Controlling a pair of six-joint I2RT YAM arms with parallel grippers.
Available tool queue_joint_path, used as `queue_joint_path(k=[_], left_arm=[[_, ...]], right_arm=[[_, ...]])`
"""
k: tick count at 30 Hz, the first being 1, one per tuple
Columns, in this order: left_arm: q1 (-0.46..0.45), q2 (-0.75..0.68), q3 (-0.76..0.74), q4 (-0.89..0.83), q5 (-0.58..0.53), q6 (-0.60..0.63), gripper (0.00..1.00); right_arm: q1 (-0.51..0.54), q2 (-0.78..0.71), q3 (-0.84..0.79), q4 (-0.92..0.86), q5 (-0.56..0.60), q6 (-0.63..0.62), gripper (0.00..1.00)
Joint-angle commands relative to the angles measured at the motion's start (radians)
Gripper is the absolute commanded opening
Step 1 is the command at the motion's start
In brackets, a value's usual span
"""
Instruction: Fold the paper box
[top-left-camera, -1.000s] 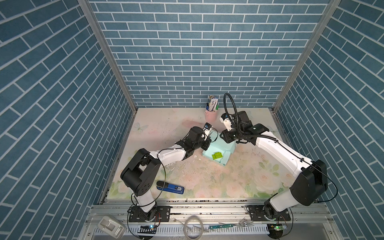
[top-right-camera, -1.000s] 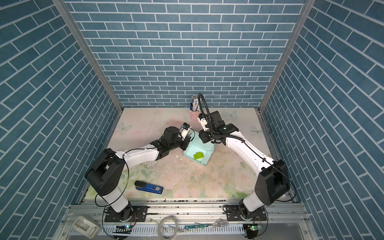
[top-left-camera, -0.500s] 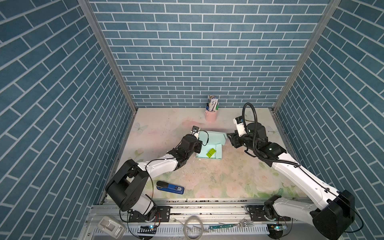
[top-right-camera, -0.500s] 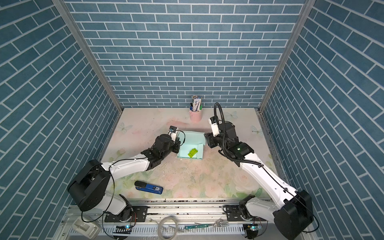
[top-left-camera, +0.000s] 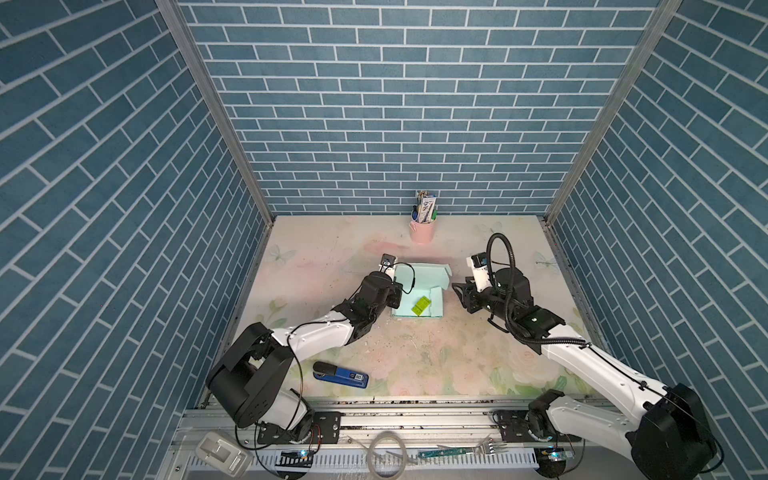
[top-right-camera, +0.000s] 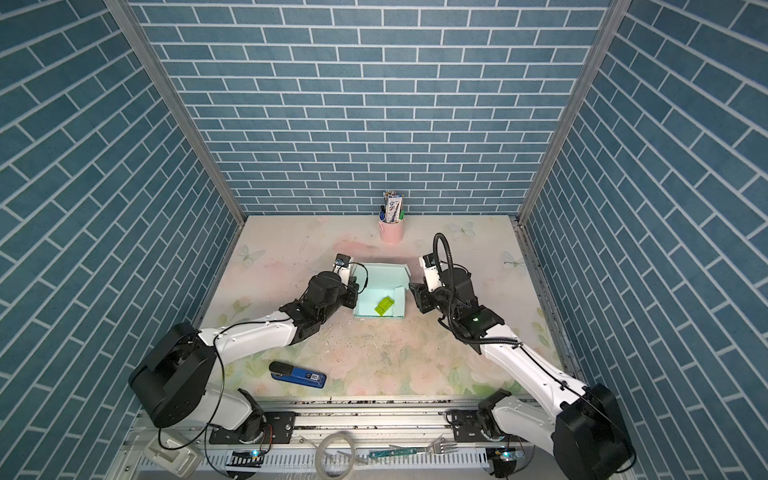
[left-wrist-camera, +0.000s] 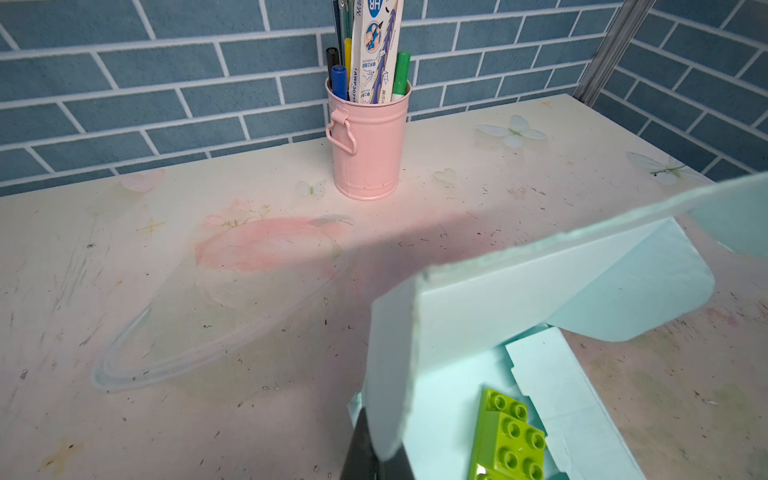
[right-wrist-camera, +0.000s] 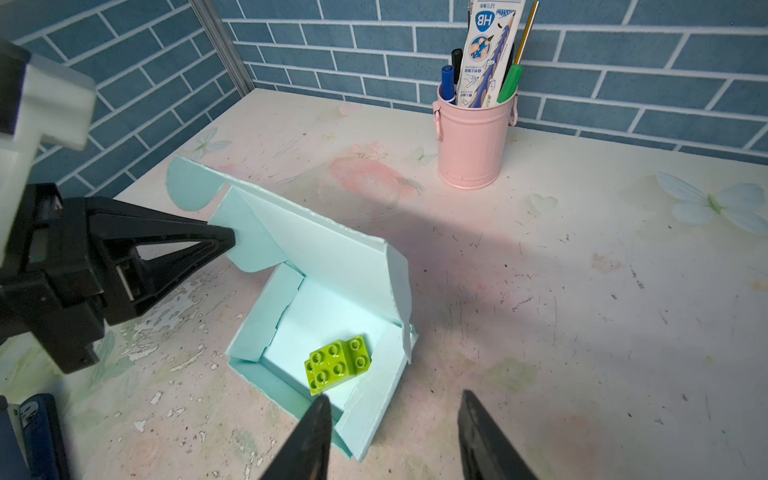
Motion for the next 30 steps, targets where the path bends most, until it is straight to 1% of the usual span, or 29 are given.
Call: queue_joint_path(k=[1,10,19,25,30], left_arm=[[-0.005,-0.018,-0.001,0.003,-0.012,-0.007,0.0],[-0.012,0.004,0.003,0.027,-0.003,-0.02,0.0],[-0.016,0.031,0.018,0.031,0.007,-0.021,0.0],[-0.018,0.041,0.022,0.038,0.011,-0.02,0.0],[-0.019,0.044,0.025,0.039,0.013,-0.017,0.0]], right_arm=[[-0.008,0.042,-0.005,0.113,-0.042,0.017,0.49],[-0.027,0.162,0.038,0.162,-0.044,-0.001,0.48],[-0.053,0.248,0.071,0.218,-0.077,0.011,0.45],[-0.053,0.295,0.129,0.169,-0.086,0.006,0.35],[-0.053,0.322,0.184,0.079,-0.065,-0.001,0.29]])
